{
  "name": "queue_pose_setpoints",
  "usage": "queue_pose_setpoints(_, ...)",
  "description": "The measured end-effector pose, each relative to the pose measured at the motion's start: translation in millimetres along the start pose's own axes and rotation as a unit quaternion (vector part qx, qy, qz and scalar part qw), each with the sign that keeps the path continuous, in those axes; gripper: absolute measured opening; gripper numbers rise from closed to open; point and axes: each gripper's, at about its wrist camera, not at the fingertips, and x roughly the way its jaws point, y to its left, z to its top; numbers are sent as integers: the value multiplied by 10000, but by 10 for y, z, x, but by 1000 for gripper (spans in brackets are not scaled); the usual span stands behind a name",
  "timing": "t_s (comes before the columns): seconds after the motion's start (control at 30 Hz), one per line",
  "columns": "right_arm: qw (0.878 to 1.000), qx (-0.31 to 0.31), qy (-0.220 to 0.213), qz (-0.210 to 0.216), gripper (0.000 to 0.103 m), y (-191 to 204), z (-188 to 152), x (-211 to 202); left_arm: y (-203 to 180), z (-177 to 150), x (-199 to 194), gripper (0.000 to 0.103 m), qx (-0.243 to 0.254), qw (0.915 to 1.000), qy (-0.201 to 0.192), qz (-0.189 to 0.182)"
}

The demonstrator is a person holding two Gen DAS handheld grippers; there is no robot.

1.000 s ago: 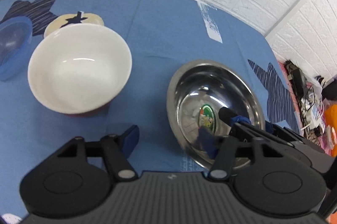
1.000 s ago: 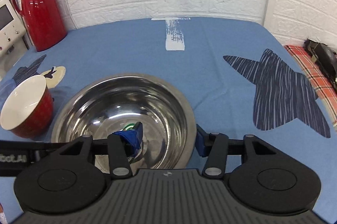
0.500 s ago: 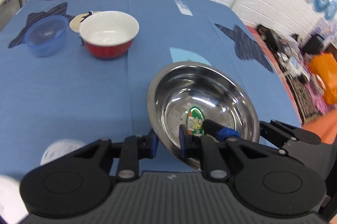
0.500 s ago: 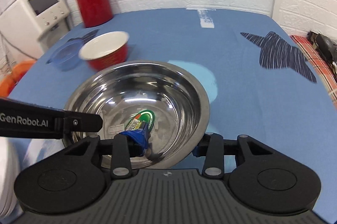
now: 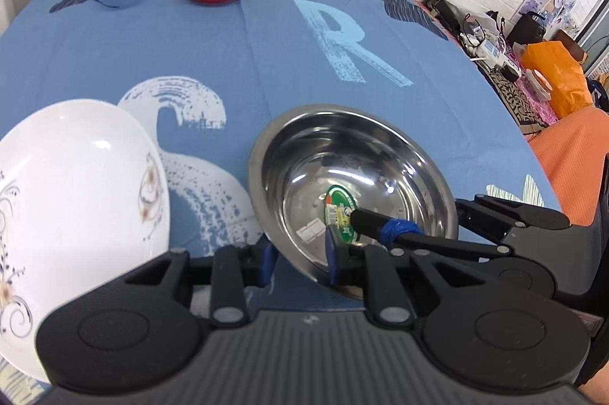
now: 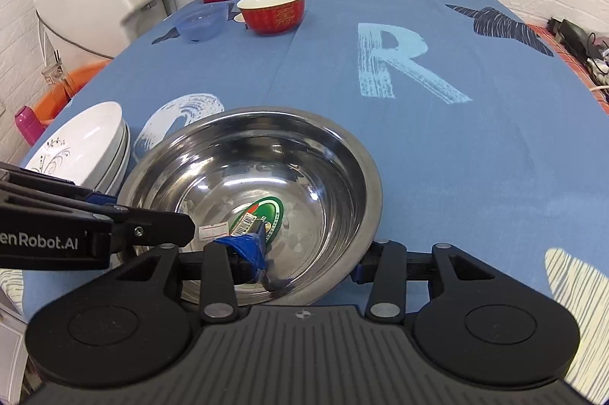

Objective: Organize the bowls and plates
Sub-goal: 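Lift and carry the steel bowl toward the plate stack, then lower the steel bowl onto the plate stack and open both grippers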

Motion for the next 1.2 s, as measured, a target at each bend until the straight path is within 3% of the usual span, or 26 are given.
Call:
queue_pose_setpoints(0.27,9998,-18,-41,-180,29,0,16,69,15,84,146,17,-111,9999,-51,-6)
queue_pose_setpoints(0.43,9997,-137,-53,-178,28,12,-28,50,59,69,200,25,-183,9998,-56,-42)
queue_pose_setpoints(0.47,9999,-48,-14,-137,28,-9,-19,37,69,80,175,34,-224,9997,-93,-89)
queue_pose_setpoints(0.5,9999,83,14,-83,29,-42,-10,13,80,96,140,52,-255,9995,-135,-161)
queue_pose_setpoints(0.57,9996,283,-40,-33,29,-109,-4,-69,81,125,57,62,-258,9991,-170,-293)
queue_pose_setpoints(0.67,9986,398,-285,-195,30,-190,-29,-239,85,155,-89,63,-160,9987,-479,-80)
queue_pose_setpoints(0.9,9955,797,-518,-9,31,-304,-35,-452,304,236,-349,63,-434,9970,-628,-154)
queue_pose_setpoints(1.2,9977,368,-499,256,32,-168,548,-347,763,825,-508,65,-827,9926,-876,122)
